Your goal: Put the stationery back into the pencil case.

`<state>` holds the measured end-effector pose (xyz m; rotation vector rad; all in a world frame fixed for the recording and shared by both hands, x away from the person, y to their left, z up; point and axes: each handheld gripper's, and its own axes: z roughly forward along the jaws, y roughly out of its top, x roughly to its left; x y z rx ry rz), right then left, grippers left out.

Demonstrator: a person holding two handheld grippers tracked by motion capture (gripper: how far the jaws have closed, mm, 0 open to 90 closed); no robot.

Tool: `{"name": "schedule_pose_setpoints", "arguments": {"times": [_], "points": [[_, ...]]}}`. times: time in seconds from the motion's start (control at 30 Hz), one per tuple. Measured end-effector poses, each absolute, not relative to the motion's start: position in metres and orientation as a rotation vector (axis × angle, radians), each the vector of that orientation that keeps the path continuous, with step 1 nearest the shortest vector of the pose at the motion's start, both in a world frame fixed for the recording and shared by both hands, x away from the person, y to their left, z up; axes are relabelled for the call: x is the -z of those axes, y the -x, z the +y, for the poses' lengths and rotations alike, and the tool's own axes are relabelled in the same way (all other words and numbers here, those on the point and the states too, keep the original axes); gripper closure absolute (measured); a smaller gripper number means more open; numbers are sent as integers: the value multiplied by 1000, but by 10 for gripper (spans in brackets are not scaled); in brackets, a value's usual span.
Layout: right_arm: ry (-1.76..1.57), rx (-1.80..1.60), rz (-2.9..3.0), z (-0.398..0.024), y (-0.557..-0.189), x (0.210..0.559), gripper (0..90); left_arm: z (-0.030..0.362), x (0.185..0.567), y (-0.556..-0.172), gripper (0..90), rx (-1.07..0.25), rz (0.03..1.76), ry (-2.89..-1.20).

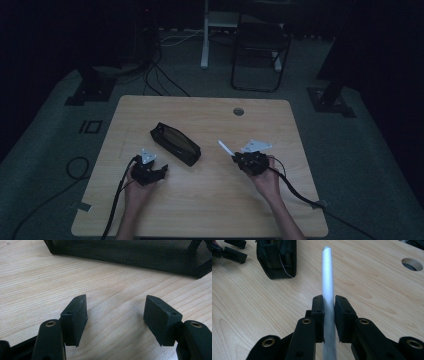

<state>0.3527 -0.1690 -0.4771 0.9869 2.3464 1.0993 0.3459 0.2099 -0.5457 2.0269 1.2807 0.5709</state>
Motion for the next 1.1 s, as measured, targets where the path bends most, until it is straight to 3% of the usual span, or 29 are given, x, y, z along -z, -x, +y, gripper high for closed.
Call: {"name": "schedule_pose_setpoints", "arguments": {"times": [1.1], "points": [[-917,-1134,2339,-151,-360,456,786,210,546,-346,362,-570,1280,-2026]]}}
